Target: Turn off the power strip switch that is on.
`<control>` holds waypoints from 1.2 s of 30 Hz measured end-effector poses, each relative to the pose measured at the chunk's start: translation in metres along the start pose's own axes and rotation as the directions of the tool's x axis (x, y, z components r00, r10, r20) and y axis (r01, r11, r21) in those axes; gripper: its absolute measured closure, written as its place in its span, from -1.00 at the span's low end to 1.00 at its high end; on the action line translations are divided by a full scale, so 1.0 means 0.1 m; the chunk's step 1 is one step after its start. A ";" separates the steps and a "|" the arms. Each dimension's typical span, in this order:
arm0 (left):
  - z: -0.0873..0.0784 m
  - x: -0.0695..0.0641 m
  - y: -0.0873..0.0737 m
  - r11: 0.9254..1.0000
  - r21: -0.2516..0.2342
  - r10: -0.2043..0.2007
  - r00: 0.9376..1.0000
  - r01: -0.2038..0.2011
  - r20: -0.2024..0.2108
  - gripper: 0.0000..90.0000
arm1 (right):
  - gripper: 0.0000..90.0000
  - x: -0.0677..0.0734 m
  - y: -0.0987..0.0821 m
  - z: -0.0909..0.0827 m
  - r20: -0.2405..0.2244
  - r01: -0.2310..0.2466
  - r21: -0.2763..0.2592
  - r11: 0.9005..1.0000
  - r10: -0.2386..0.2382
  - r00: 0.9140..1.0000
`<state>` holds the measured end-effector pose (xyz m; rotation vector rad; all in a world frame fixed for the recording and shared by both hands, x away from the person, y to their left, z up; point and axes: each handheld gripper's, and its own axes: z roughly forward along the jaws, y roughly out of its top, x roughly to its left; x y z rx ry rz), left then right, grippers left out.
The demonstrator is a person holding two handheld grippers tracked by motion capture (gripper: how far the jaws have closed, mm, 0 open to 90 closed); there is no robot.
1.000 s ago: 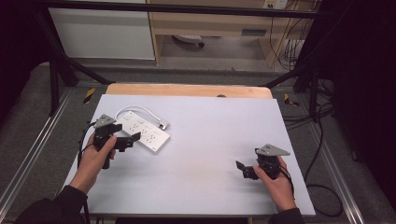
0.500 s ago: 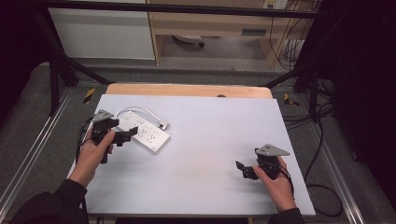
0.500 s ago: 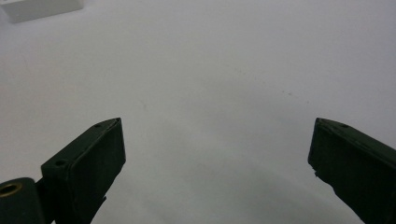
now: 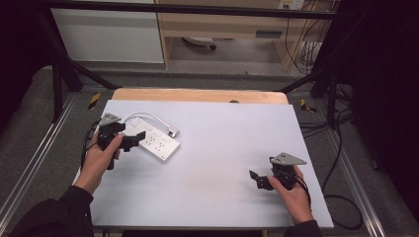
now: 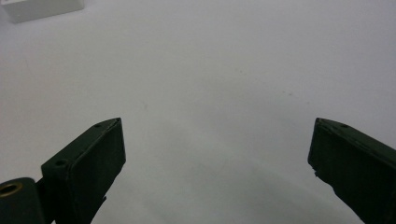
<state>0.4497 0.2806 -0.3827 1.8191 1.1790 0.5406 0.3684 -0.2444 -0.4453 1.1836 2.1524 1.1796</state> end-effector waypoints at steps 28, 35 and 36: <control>0.08 0.09 0.12 1.000 0.004 -0.001 1.000 0.001 -0.029 -0.79 | -0.90 0.00 0.00 0.00 -0.002 0.003 0.000 1.000 -0.003 1.000; 0.13 0.09 0.13 1.000 0.019 0.000 1.000 0.001 -0.029 -0.77 | -0.90 0.01 0.00 0.00 -0.003 0.003 0.001 1.000 -0.003 1.000; 0.13 0.09 0.13 1.000 0.020 0.000 1.000 0.001 -0.028 -0.76 | -0.90 0.01 0.00 0.00 -0.003 0.003 0.000 1.000 -0.003 1.000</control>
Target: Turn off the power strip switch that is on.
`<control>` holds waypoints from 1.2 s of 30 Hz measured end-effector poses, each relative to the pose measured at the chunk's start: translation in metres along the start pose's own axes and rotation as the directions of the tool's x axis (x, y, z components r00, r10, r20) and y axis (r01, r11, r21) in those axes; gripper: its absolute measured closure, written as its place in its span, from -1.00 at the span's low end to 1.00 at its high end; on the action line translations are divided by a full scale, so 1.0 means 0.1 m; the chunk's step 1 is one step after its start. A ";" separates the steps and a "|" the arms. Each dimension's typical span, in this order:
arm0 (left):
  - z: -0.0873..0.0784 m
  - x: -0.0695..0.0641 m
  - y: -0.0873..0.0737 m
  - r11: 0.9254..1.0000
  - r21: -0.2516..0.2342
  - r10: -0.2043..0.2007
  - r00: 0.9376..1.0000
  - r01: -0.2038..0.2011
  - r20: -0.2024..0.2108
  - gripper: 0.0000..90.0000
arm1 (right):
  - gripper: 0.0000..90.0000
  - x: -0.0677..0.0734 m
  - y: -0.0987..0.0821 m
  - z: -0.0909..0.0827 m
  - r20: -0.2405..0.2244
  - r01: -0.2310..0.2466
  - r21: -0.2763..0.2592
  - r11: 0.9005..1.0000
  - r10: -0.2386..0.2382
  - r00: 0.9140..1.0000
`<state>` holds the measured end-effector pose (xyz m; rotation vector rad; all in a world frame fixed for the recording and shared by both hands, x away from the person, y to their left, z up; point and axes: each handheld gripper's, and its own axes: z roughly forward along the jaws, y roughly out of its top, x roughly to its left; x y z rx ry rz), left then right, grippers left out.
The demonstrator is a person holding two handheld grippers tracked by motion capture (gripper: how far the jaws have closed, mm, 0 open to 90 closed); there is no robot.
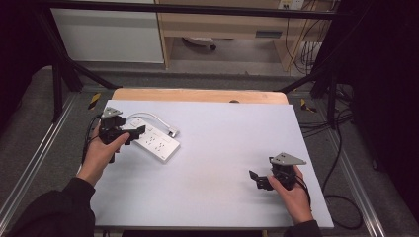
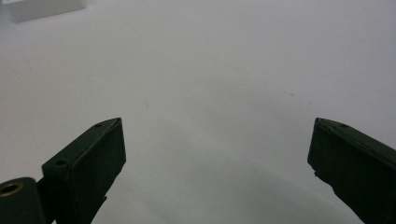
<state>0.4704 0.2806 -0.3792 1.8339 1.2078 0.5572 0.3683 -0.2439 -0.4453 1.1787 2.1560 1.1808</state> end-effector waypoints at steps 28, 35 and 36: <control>0.09 -0.02 0.01 1.000 0.013 0.013 1.000 -0.013 0.006 -0.20 | -0.89 0.00 0.00 0.00 -0.001 0.001 0.000 1.000 -0.001 1.000; 0.08 0.00 0.02 1.000 0.002 0.019 1.000 -0.019 -0.008 0.25 | -0.89 0.00 0.00 0.01 0.000 -0.001 0.002 1.000 0.001 1.000; 0.09 0.00 0.02 1.000 -0.001 0.022 1.000 -0.022 -0.010 0.31 | -0.89 0.00 0.00 0.01 0.000 0.000 0.002 1.000 0.000 1.000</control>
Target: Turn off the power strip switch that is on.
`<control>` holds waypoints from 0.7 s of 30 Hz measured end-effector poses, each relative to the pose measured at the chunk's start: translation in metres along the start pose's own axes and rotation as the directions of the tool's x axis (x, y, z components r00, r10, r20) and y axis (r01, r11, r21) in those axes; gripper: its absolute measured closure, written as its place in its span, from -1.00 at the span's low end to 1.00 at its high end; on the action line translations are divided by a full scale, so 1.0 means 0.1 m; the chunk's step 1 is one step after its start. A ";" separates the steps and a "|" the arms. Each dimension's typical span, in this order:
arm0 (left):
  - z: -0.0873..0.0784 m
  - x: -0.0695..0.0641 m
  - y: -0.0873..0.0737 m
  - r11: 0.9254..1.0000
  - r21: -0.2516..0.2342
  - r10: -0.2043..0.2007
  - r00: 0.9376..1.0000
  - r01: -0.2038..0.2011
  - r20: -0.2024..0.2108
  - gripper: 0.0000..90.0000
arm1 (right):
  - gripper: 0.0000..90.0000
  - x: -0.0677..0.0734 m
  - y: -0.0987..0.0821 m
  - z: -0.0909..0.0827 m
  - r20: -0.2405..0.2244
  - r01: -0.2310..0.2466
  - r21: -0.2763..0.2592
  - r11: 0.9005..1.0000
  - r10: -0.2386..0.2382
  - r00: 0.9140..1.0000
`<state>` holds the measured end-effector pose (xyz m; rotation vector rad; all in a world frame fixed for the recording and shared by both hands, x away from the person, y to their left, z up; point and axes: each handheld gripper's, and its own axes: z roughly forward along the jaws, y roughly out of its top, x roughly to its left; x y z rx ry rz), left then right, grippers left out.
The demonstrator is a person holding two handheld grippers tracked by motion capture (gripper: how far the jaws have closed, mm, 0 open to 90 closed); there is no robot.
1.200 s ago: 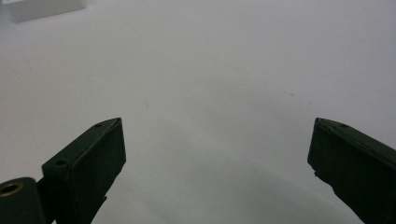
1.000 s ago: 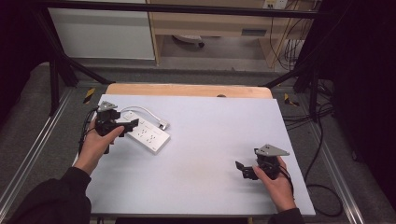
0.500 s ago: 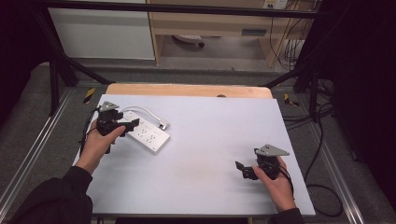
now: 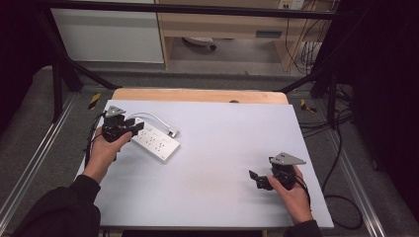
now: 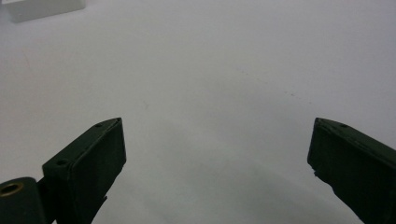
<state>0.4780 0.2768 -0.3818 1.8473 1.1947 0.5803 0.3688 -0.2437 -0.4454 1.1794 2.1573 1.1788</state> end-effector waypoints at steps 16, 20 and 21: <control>0.07 -0.02 0.05 1.000 -0.011 -0.007 1.000 0.007 0.004 0.90 | -0.90 0.03 0.01 -0.01 -0.006 0.008 -0.007 1.000 -0.008 1.000; 0.08 -0.02 0.07 1.000 -0.021 -0.020 1.000 0.020 0.019 0.99 | -0.90 0.03 0.01 0.00 -0.004 0.009 -0.003 1.000 -0.009 1.000; 0.08 -0.01 0.07 1.000 -0.021 -0.020 1.000 0.020 0.021 1.00 | -0.90 0.03 0.01 0.00 -0.003 0.010 -0.003 1.000 -0.010 1.000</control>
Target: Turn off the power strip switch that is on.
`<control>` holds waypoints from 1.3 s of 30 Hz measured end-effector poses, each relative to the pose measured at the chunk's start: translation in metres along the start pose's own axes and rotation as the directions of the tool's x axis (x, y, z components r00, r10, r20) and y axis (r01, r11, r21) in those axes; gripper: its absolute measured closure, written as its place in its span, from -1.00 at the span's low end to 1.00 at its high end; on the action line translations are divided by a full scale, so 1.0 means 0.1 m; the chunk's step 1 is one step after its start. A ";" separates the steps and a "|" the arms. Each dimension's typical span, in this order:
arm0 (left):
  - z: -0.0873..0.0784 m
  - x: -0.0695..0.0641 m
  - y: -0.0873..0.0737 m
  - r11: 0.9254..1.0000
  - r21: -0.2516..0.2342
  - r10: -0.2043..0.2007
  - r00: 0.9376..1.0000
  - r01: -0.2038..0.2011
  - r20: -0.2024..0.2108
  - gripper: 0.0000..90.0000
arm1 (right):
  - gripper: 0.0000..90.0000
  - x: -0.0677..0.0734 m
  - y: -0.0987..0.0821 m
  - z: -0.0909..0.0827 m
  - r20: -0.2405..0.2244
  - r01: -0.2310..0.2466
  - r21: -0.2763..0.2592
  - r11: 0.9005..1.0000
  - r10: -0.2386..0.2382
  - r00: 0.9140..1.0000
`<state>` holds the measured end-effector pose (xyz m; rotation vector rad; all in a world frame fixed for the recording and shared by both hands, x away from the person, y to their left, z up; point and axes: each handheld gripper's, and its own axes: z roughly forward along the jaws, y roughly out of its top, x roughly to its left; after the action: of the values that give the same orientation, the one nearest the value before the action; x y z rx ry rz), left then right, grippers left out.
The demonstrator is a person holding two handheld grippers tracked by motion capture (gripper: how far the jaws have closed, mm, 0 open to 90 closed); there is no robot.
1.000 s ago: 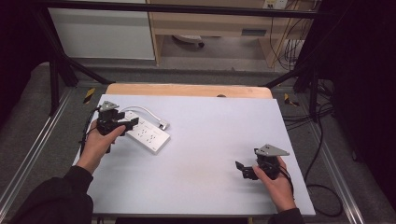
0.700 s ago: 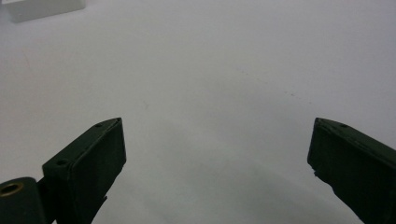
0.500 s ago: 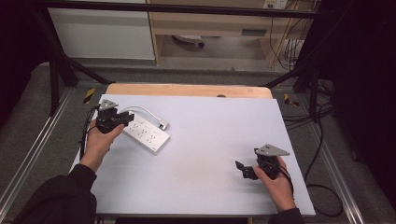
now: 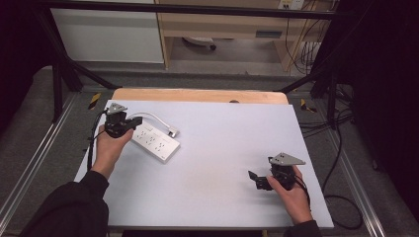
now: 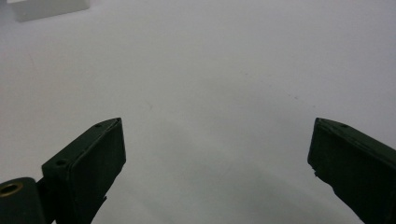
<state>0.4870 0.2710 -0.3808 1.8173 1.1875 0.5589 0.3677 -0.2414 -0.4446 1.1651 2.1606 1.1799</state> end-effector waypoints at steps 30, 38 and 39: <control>0.28 0.13 -0.01 0.996 0.090 -0.010 1.000 0.011 -0.012 1.00 | -0.90 0.00 0.01 -0.01 -0.006 -0.009 -0.007 1.000 0.009 1.000; 0.37 0.14 -0.05 0.994 0.112 -0.006 1.000 0.008 -0.010 1.00 | -0.90 0.00 0.01 0.00 -0.006 -0.004 -0.009 1.000 0.004 1.000; 0.38 0.13 -0.05 0.993 0.115 -0.006 1.000 0.007 -0.009 1.00 | -0.90 0.00 0.01 0.00 -0.006 -0.005 -0.009 1.000 0.005 1.000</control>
<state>0.5186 0.2679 -0.4059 1.9087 1.2534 0.5046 0.3679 -0.2415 -0.4437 1.1654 2.1557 1.1963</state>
